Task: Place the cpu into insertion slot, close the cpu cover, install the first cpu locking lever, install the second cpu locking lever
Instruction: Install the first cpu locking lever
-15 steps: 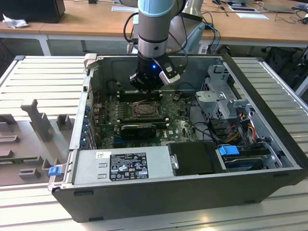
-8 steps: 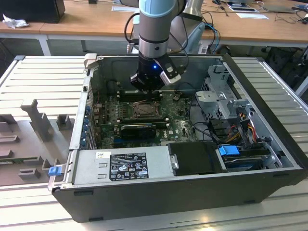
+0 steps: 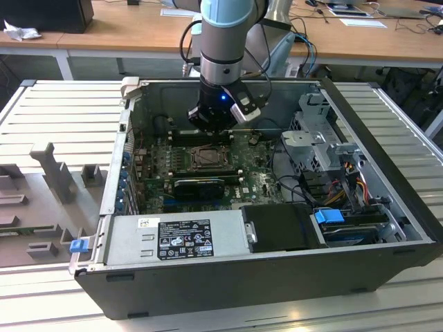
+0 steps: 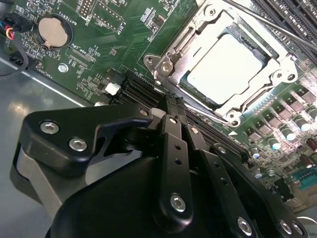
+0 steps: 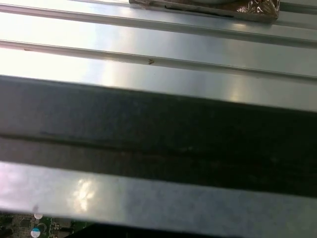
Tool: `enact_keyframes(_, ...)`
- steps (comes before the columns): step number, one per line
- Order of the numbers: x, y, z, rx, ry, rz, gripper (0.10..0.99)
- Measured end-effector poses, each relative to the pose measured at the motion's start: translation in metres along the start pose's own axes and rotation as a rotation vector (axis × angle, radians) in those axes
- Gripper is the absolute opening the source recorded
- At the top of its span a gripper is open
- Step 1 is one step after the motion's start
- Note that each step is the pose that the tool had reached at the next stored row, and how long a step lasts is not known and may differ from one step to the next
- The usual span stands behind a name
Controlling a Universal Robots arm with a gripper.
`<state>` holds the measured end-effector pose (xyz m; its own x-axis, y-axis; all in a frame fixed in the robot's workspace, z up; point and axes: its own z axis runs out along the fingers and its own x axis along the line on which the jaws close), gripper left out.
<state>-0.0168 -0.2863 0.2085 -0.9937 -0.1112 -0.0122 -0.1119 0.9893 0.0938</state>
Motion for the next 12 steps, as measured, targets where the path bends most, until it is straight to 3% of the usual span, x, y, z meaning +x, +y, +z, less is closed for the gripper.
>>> enact_keyframes(6, -0.0009, -0.0005, 0.0039, 0.007, 0.0009, 0.000, 0.106)
enact_keyframes(12, -0.0010, -0.0006, 0.0055, 0.024, 0.0026, 0.000, 0.106)
